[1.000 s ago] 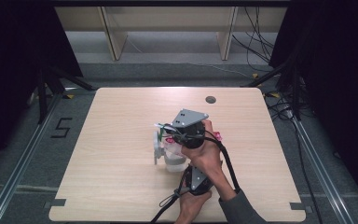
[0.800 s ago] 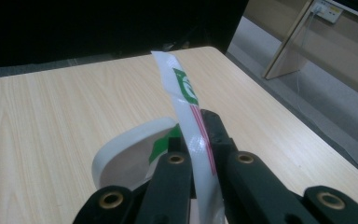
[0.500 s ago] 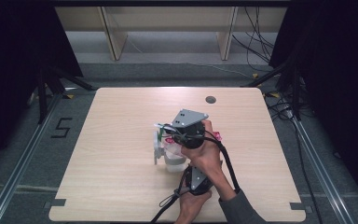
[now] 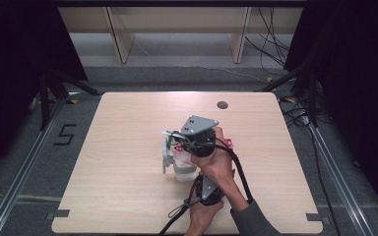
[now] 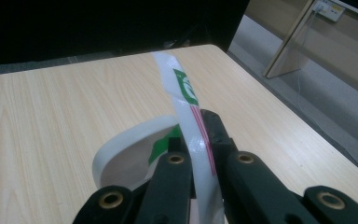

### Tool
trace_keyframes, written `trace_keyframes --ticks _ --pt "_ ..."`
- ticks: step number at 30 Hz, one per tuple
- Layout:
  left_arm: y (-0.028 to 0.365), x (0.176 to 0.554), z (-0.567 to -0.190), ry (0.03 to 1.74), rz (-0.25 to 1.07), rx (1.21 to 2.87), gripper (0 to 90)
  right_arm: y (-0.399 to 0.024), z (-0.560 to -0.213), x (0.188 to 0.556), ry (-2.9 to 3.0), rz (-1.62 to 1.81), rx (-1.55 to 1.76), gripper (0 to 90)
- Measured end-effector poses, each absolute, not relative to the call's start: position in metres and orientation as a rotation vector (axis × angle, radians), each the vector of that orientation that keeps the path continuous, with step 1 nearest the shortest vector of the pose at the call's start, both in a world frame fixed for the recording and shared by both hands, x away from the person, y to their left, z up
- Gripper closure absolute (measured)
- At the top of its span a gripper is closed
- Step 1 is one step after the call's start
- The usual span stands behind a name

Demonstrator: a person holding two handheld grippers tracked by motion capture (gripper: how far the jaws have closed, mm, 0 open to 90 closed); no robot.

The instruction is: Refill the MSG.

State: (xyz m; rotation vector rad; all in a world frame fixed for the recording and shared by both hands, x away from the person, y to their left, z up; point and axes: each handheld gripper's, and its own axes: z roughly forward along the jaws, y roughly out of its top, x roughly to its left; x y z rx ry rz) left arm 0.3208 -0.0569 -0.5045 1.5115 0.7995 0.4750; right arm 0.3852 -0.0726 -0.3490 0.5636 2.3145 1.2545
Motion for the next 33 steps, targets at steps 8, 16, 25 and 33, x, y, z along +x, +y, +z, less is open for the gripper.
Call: trace_keyframes --ticks 8,16,25,33 --pt "-0.0573 0.3208 -0.5049 0.798 0.475 1.511 78.2 -0.074 -0.3494 0.3864 2.318 1.256 0.576 89.8" --pt "-0.057 0.3225 -0.5037 0.765 0.448 1.521 78.2 -0.0725 -0.3487 0.3844 2.316 1.256 0.569 89.8" --pt "-0.0507 0.3224 -0.5021 0.728 0.476 1.602 78.2 -0.0718 -0.3474 0.3825 2.306 1.258 0.563 89.8" --pt "-0.0513 0.3224 -0.5024 0.729 0.471 1.594 78.2 -0.0712 -0.3472 0.3832 2.307 1.25 0.538 89.8"
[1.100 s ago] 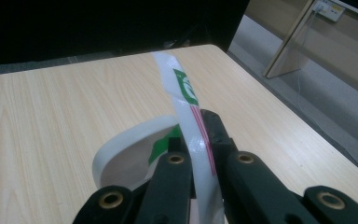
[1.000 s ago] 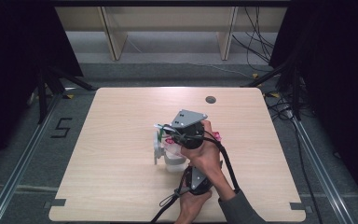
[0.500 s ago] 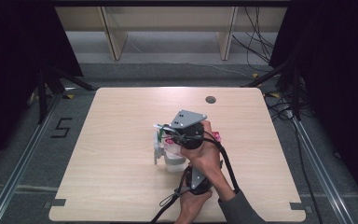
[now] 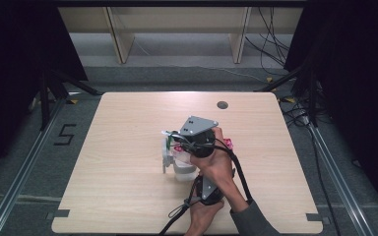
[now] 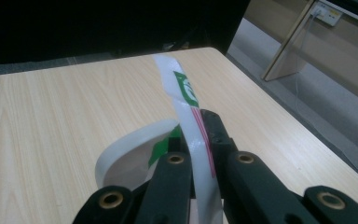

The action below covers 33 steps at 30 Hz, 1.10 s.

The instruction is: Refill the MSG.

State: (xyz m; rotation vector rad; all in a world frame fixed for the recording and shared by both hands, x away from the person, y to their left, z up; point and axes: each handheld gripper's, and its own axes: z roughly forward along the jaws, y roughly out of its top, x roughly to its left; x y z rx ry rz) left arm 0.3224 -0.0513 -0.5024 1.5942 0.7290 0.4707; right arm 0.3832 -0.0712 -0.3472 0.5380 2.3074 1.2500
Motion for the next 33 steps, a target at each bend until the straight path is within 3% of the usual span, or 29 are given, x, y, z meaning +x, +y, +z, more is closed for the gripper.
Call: trace_keyframes --ticks 11,13,15,16,33 --pt "-0.0511 0.3226 -0.5028 0.73 0.465 1.601 78.2 -0.0719 -0.3491 0.3852 2.313 1.247 0.549 89.7" --pt "-0.0575 0.3219 -0.5026 0.763 0.441 1.508 78.3 -0.0723 -0.3477 0.3842 2.307 1.258 0.547 89.7" --pt "-0.0569 0.3223 -0.5015 0.761 0.443 1.515 78.4 -0.072 -0.3464 0.3823 2.306 1.263 0.558 89.8" --pt "-0.0488 0.3231 -0.5004 0.713 0.48 1.627 78.4 -0.0716 -0.3464 0.3821 2.304 1.261 0.558 89.8" --pt "-0.051 0.3239 -0.5014 0.721 0.469 1.607 78.2 -0.0696 -0.3491 0.3839 2.315 1.252 0.535 89.7"
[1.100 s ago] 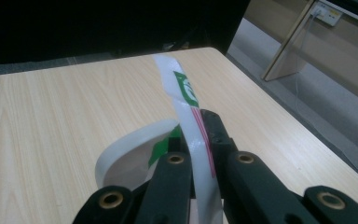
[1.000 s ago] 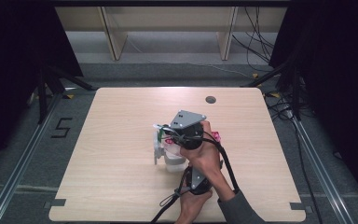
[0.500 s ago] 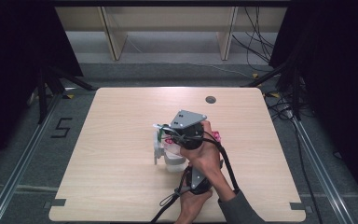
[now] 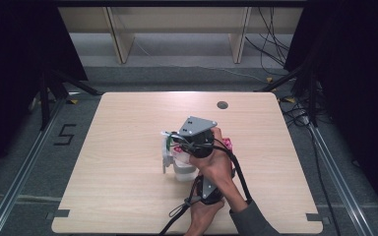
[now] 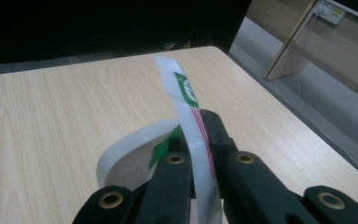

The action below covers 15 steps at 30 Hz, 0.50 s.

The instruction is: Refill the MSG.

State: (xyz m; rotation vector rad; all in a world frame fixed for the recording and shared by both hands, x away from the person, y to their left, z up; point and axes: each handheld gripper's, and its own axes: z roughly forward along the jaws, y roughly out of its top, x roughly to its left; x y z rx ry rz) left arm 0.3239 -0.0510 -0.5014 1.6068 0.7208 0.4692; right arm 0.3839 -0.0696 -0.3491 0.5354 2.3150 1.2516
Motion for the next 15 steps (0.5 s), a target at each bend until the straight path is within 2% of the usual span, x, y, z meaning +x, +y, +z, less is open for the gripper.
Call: trace_keyframes --ticks 15 --pt "-0.0514 0.3236 -0.5017 0.724 0.465 1.599 78.2 -0.07 -0.349 0.3832 2.316 1.254 0.557 89.8"
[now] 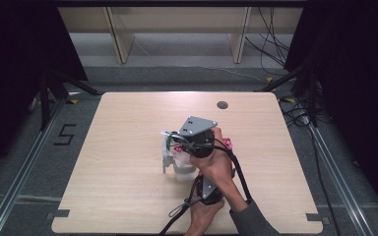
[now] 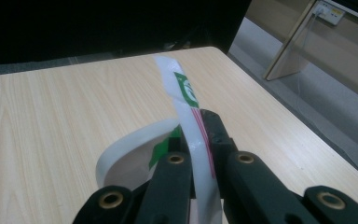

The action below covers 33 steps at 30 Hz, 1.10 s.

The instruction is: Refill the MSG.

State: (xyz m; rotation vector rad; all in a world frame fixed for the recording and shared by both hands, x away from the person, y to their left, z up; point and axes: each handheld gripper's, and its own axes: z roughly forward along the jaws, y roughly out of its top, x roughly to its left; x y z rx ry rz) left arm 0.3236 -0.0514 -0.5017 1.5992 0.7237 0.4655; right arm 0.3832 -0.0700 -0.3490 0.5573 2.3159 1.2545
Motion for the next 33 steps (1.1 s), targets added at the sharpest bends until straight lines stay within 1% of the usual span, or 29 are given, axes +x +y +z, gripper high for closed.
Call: trace_keyframes --ticks 33 --pt "-0.0506 0.3241 -0.502 0.716 0.469 1.613 78.3 -0.0701 -0.3488 0.3831 2.31 1.254 0.547 89.8"
